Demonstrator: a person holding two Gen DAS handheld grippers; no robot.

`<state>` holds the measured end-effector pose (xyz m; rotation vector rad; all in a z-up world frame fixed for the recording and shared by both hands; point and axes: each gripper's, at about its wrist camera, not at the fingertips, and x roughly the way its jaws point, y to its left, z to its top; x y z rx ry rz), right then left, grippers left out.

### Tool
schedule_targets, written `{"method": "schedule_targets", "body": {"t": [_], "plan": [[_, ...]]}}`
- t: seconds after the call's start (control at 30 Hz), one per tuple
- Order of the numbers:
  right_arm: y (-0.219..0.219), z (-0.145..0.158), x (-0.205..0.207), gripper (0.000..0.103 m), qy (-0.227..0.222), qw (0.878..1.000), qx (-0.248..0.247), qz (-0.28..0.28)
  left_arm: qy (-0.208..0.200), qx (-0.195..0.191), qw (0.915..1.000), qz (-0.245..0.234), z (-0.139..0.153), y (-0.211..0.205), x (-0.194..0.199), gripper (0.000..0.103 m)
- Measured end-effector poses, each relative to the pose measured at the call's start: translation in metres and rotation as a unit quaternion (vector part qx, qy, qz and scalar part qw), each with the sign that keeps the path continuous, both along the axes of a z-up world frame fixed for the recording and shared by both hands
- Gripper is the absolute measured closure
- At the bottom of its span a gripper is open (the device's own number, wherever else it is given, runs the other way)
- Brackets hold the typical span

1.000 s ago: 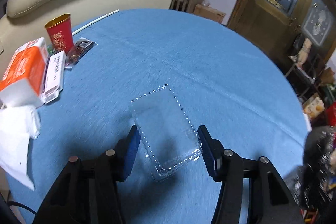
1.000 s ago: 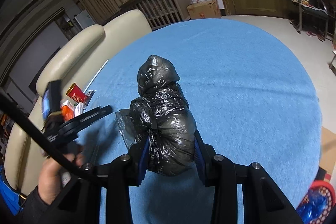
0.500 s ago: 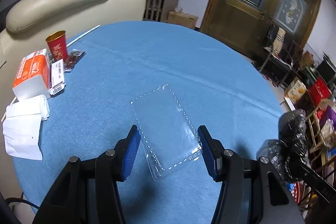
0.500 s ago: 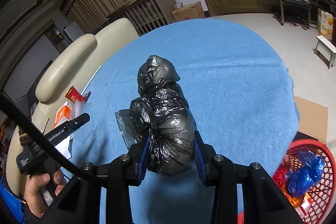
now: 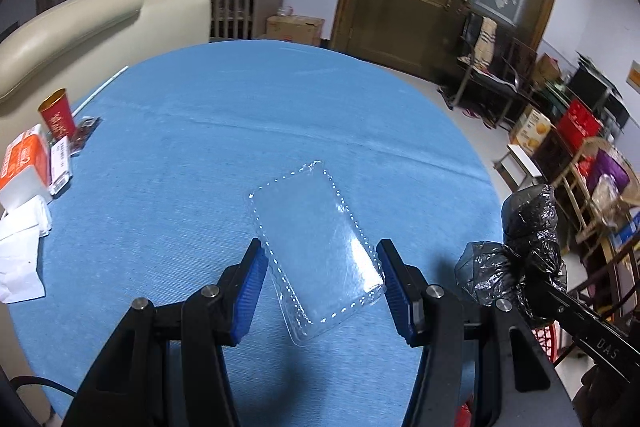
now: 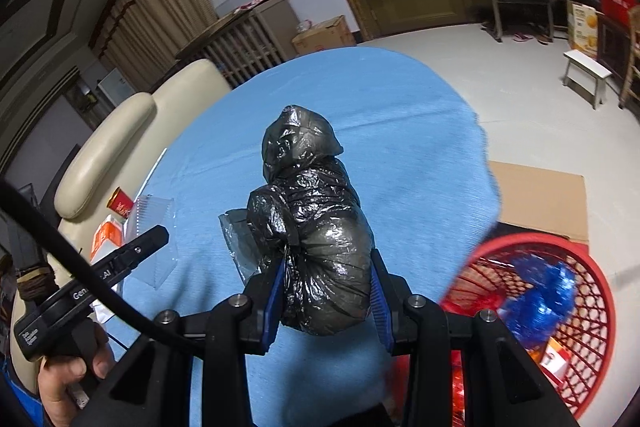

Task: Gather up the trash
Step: 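Carry the black bag and clear tray over the red basket and release both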

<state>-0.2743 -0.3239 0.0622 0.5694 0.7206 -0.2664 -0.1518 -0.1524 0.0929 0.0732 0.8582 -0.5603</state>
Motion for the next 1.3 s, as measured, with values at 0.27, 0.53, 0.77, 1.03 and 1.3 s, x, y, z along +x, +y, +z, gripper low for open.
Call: {"method": "schedule_targets", "body": {"t": [0.27, 0.53, 0.77, 1.03, 1.3], "plan": [[-0.016, 0.001, -0.029, 0.062, -0.002, 0.999, -0.001, -0.032, -0.003, 0.006, 0.9997, -0.024, 0.003, -0.014, -0.013, 0.046], [-0.022, 0.006, -0.051, 0.062, 0.000, 0.998, -0.010, -0.062, -0.006, 0.007, 0.9988, -0.048, 0.005, -0.025, -0.021, 0.046], [-0.036, 0.001, -0.085, 0.062, 0.020, 0.994, -0.018, -0.105, -0.003, 0.007, 0.9967, -0.081, 0.004, -0.044, -0.038, 0.046], [-0.045, -0.003, -0.105, 0.062, 0.043, 0.989, -0.026, -0.136, 0.005, 0.022, 0.9930, -0.116, 0.001, -0.068, -0.054, 0.046], [-0.045, -0.005, -0.120, 0.062, 0.056, 0.986, -0.034, -0.154, 0.002, 0.028, 0.9883, -0.150, 0.003, -0.083, -0.074, 0.046]]}}
